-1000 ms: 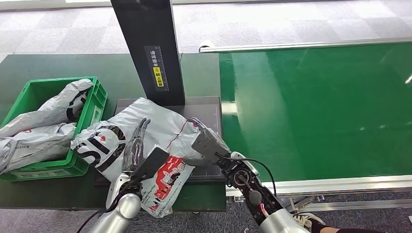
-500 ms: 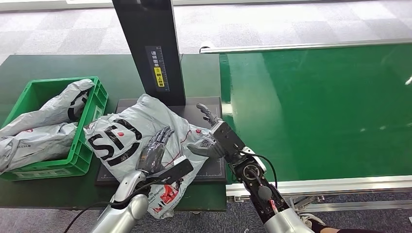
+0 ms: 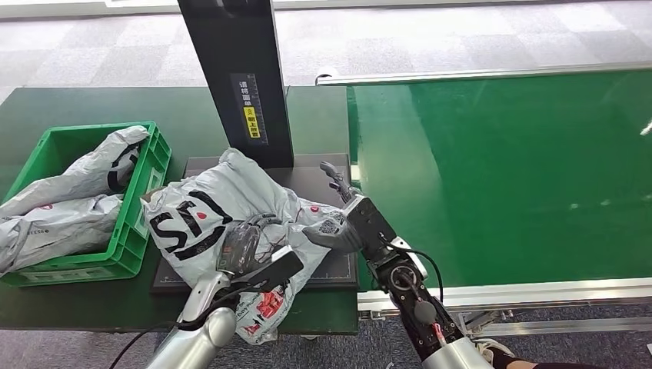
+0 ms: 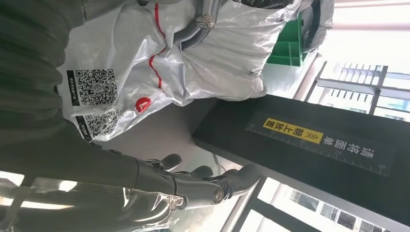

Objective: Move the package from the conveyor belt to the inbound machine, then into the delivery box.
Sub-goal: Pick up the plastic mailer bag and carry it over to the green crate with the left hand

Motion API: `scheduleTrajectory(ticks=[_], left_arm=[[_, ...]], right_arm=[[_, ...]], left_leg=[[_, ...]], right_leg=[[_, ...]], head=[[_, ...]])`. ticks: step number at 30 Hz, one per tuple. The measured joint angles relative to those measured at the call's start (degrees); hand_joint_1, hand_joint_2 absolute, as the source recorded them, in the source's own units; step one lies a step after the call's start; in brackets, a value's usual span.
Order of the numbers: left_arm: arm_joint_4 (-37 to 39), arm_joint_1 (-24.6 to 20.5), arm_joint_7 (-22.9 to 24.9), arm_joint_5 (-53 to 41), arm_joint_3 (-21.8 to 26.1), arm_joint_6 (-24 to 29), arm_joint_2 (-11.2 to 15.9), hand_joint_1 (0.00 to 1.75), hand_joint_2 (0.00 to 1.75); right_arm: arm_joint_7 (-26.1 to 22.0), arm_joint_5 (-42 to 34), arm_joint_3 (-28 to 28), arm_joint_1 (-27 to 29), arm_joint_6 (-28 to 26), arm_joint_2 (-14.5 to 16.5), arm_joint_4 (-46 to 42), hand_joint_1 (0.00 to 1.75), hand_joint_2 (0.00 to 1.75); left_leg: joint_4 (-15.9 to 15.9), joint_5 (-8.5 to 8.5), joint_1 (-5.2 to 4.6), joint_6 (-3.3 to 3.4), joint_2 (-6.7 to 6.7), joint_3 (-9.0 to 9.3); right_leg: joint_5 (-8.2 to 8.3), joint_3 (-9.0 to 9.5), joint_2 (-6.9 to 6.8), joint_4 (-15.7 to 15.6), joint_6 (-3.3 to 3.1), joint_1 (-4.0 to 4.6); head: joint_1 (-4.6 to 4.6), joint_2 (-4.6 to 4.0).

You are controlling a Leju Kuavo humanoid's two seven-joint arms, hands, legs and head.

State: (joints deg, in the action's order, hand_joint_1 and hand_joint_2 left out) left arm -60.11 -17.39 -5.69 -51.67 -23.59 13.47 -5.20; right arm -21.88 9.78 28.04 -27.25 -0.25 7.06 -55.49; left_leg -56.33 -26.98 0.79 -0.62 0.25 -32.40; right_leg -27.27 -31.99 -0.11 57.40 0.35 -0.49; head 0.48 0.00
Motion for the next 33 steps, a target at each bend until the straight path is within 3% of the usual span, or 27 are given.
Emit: scheduleTrajectory(ticks=[4, 9, 15, 20, 23, 29, 33], left_arm=[[-1.37, 0.53, -6.05, 5.27, 1.16, 5.81, -0.57, 1.75, 1.75], [-5.41, 2.35, -13.71, 15.6, 3.41, 10.03, -1.02, 1.75, 1.75], [-10.23, 5.2, -19.37, 16.84, 3.95, 16.52, -1.03, 1.75, 1.75], [-16.06, 7.0, -24.91, 4.79, 7.86, 24.25, -2.4, 1.75, 1.75], [-19.24, 7.42, -27.04, -2.18, 12.62, 24.41, -4.02, 1.75, 1.75], [-22.84, 7.91, -29.14, -7.29, 18.31, 24.42, -6.24, 1.75, 1.75], [-26.92, 7.3, -33.42, -16.75, 25.77, 24.43, -8.3, 1.75, 1.75]], right_arm=[[0.21, -2.33, -0.41, 0.58, -0.88, -0.52, -0.67, 0.0, 1.75], [-0.4, -10.83, -2.34, 1.22, -0.78, -0.89, -1.04, 0.0, 1.75], [-2.2, -14.35, -3.3, 2.08, -4.44, -0.95, -1.89, 0.0, 1.75], [-2.3, -16.46, -3.34, 2.37, -5.59, -0.96, -2.46, 0.0, 1.75], [-2.34, -17.02, -3.14, 2.36, -5.79, -0.96, -2.48, 0.0, 1.75], [-2.34, -17.58, -2.86, 2.34, -5.82, -0.97, -2.54, 0.0, 1.75], [-2.37, -18.28, -2.54, 2.33, -5.81, -1.1, -2.56, 0.0, 1.75]], left_leg=[[0.0, 0.0, 0.0, 0.0, 0.01, -0.09], [0.0, -0.01, 0.0, 0.0, 0.02, -0.22], [0.0, -0.01, 0.0, 0.0, 0.01, -0.28], [0.0, -0.01, 0.0, 0.0, 0.04, -0.3], [0.0, -0.01, 0.0, 0.0, 0.03, -0.3], [0.0, -0.01, 0.01, 0.0, 0.02, -0.3], [0.0, -0.01, 0.01, 0.0, 0.04, -0.3]], right_leg=[[0.0, -0.11, 0.0, 0.0, 0.0, 0.0], [0.0, -0.24, 0.01, 0.0, 0.0, 0.0], [-0.01, -0.29, 0.01, 0.0, 0.0, 0.01], [-0.01, -0.3, 0.02, 0.0, 0.0, 0.01], [-0.01, -0.29, 0.02, 0.0, 0.0, 0.01], [0.0, -0.29, 0.01, 0.01, 0.0, 0.01], [0.0, -0.32, 0.03, 0.01, 0.0, 0.01]], head=[[0.0, -0.01], [0.0, 0.0], [0.0, 0.0], [0.01, 0.0], [0.0, -0.01], [-0.01, 0.0], [0.01, 0.0]])
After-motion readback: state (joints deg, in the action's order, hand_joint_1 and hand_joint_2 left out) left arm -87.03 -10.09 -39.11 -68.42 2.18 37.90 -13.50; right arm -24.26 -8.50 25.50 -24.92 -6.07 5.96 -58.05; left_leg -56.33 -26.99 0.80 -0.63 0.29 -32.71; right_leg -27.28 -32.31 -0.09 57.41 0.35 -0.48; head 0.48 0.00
